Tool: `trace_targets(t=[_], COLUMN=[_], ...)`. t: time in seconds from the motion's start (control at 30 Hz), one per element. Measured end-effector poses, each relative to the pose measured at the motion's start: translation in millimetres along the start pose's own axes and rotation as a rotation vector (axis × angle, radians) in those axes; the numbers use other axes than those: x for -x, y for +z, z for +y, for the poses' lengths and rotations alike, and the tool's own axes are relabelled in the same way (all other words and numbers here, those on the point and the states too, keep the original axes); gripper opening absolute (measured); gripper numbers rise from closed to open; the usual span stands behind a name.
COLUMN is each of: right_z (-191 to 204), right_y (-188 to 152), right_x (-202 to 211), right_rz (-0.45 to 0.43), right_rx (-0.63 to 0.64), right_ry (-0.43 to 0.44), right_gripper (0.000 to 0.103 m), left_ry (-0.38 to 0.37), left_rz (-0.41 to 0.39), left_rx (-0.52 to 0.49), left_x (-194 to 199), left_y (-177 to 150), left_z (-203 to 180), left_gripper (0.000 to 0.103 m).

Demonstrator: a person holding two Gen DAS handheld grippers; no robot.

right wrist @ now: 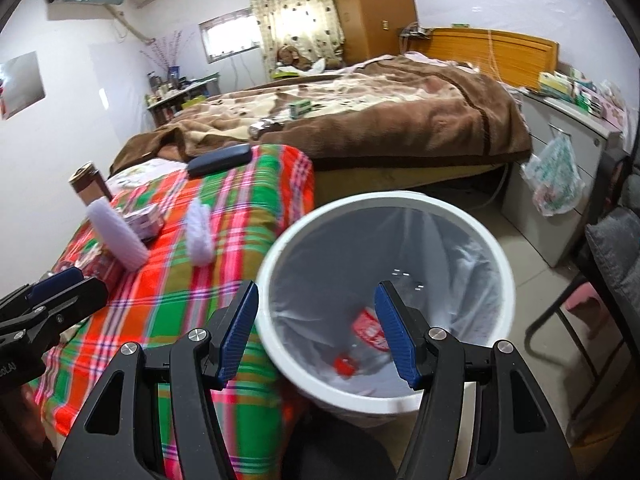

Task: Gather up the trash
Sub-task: 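Move both tools back from the bin toward the plaid cloth, then grasp the crumpled white paper with the left gripper while the right gripper grasps a white foam net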

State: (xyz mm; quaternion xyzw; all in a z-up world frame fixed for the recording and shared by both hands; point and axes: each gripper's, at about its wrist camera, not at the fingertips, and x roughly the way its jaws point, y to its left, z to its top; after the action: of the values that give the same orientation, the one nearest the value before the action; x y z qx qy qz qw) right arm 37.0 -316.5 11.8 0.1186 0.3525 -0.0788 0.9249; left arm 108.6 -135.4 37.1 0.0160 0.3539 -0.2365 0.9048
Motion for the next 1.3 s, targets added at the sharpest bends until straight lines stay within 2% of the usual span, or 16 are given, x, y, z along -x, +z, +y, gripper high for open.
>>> trace_targets(t=[0.5,0.77,0.9,1.03,1.3], right_z=[64,87,97,104,112], right_y=[1,8,14,22,34], right_x=[-22,-43,-57,-68,-88], right_rz=[0.021,0.036,0.047,0.061,0.100], right_rx=[0.109,0.176,0.224,0.247,0.295], right_ry=[0.084,0.093,0.071,0.066,0.086], right_gripper=[0.062,0.062,0.062,0.062,0.062], left_ry=[0.145,0.221,0.267,0.276,0.239], left_rz=[-0.040,-0.033,-0.013,0.023,0.086], left_rx=[0.139,0.202,0.241,0.234,0.201], left_x=[35,42,39,30,6], left_y=[-24,-33,-39,-43,-47], left_z=[102,158,186,202,211], left_gripper=[0.073,0.075,0.076,0.077,0.078])
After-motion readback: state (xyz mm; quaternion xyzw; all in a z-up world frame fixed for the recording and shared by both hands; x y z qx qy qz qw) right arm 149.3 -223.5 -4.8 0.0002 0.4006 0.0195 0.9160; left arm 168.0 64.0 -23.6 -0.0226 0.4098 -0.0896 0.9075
